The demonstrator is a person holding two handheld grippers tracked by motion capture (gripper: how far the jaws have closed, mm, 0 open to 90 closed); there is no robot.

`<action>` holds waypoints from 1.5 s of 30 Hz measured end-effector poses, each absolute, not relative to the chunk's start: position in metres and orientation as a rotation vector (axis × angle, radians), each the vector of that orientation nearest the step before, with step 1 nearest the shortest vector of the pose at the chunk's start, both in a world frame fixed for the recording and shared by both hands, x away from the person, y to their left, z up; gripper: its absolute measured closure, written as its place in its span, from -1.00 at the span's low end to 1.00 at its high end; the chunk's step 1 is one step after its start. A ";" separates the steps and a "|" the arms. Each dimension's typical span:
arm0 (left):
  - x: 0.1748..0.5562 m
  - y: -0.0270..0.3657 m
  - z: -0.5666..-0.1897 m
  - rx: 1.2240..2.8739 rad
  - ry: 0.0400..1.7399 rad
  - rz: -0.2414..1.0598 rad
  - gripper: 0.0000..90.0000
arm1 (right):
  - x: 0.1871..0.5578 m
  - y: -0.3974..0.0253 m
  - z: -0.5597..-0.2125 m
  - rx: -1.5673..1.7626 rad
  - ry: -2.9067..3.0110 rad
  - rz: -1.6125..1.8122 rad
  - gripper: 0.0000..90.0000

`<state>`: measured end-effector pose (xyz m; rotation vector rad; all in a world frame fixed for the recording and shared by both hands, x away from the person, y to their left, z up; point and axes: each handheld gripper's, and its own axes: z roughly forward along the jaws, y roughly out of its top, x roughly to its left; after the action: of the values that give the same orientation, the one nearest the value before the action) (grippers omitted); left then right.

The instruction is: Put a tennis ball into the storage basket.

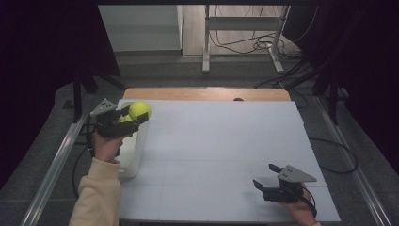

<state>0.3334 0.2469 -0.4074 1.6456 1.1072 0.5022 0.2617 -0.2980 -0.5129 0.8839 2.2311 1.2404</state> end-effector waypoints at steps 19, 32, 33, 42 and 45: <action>0.330 0.272 -0.408 1.616 1.172 0.545 -0.42 | 0.262 -0.298 -0.513 0.882 2.232 1.238 -0.65; 0.337 0.279 -0.417 1.666 1.245 0.538 -0.42 | 0.262 -0.298 -0.513 0.882 2.232 1.236 -0.65; 0.338 0.279 -0.418 1.669 1.251 0.539 -0.42 | 0.262 -0.298 -0.513 0.882 2.232 1.236 -0.65; 0.344 0.284 -0.427 1.705 1.304 0.537 -0.42 | 0.262 -0.298 -0.513 0.881 2.234 1.234 -0.65; 0.346 0.284 -0.430 1.735 1.321 0.539 -0.42 | 0.262 -0.298 -0.513 0.880 2.236 1.228 -0.65</action>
<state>0.3459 0.2836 -0.4300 1.7348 1.3210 0.5386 0.2620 -0.2976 -0.5134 0.8799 2.2363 1.2284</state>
